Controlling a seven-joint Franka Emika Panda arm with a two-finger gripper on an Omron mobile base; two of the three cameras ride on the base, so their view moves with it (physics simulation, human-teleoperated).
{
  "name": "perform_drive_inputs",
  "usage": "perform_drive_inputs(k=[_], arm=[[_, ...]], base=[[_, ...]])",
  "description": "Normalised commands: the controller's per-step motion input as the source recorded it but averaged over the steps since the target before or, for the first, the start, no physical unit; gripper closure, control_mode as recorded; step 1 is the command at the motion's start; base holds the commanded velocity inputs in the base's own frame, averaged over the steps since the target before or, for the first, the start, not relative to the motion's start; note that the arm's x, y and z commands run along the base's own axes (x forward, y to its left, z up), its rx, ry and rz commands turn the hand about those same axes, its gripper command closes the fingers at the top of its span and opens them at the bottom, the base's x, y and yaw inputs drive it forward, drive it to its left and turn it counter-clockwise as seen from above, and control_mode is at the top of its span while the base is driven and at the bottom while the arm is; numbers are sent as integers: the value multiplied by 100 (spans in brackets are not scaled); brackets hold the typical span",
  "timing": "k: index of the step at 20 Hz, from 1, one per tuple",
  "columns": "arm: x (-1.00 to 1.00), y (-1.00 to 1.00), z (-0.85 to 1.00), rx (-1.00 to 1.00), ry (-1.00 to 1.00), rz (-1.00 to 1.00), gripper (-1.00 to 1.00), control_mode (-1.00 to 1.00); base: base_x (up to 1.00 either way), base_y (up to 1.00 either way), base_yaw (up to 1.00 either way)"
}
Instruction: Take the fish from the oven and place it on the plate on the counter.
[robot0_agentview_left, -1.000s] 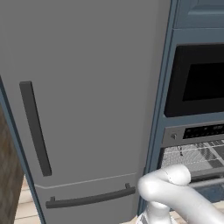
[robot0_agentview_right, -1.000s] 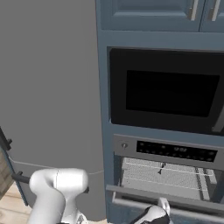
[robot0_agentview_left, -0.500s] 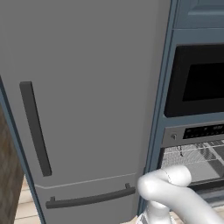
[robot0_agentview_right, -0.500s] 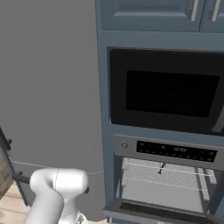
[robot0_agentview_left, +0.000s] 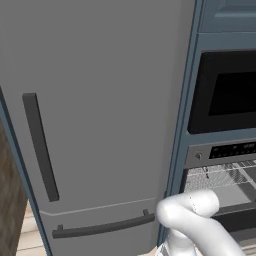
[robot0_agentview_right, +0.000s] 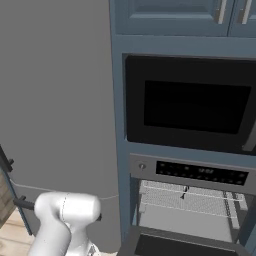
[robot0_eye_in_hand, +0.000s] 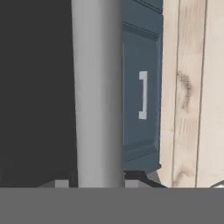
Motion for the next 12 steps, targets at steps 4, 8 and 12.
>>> perform_drive_inputs(k=[4, 8, 12], arm=[[-31, -5, 26, 0, 5, -1, -100, -100], [-41, -16, 50, 0, 2, 0, -100, -100], [-62, 6, 84, 0, -3, 0, -100, -100]], base=[[0, 0, 0], [0, 0, 0], [0, 0, 0]])
